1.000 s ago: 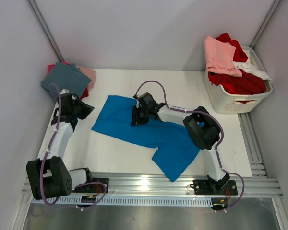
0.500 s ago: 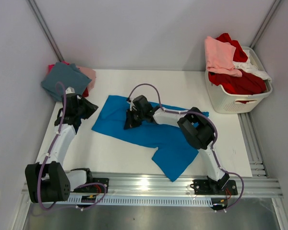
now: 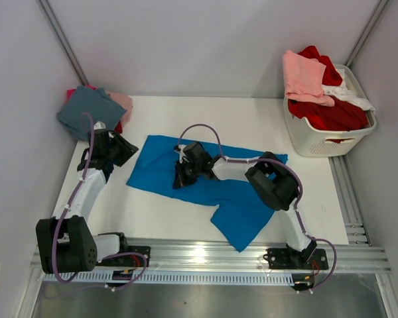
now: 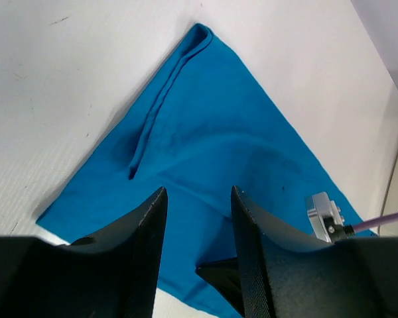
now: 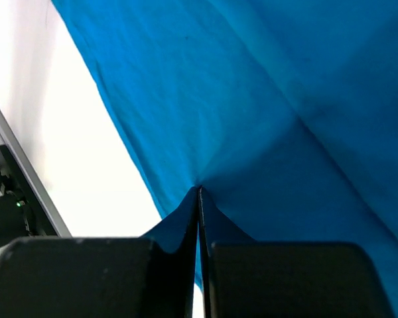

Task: Fold and stack the t-shirts
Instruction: Fold the flattened tshirt in 1/3 of the way

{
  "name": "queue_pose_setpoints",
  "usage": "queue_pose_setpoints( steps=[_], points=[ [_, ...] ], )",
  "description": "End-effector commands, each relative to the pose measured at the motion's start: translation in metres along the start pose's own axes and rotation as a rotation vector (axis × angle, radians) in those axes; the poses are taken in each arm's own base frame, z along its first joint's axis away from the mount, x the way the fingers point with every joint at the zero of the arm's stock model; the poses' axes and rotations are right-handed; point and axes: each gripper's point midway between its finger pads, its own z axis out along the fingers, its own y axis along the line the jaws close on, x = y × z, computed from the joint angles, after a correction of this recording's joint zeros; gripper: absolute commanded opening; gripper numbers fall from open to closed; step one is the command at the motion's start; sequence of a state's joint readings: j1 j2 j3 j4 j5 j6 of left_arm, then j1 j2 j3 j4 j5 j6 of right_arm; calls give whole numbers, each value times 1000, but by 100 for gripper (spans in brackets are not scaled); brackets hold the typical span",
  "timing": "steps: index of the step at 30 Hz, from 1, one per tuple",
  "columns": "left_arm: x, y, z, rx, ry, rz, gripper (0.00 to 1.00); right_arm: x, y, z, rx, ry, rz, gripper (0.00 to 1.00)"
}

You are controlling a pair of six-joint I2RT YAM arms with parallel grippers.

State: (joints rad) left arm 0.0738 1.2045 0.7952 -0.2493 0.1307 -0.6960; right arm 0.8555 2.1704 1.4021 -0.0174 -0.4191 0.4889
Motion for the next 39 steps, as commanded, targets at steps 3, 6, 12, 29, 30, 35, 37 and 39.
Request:
queue_pose_setpoints(
  steps=[3, 6, 12, 29, 30, 35, 37, 39],
  points=[
    [-14, -17, -2, 36, -23, 40, 48, 84, -46, -13, 237, 211, -40, 1],
    [-15, -20, -4, 48, -29, 43, 48, 122, -54, -31, 319, 303, -33, 1],
    [-16, -24, -4, 64, -27, 46, 48, 178, -25, -78, 290, 393, -40, 1],
    [-4, -24, 3, 58, 24, 64, 47, 79, 67, -93, 85, 137, -247, 37],
    [-6, -25, 2, 62, 21, 68, 47, 80, 65, -86, 81, 157, -238, 37],
    [8, -19, -11, 20, 63, 71, 45, 71, 58, -78, 126, 151, -255, 37],
    [26, -1, -17, -50, 98, 59, 45, 70, 50, -80, 176, 153, -264, 37],
    [35, -3, -31, -25, 114, 26, 44, 67, 39, -83, 226, 144, -272, 37]
  ],
)
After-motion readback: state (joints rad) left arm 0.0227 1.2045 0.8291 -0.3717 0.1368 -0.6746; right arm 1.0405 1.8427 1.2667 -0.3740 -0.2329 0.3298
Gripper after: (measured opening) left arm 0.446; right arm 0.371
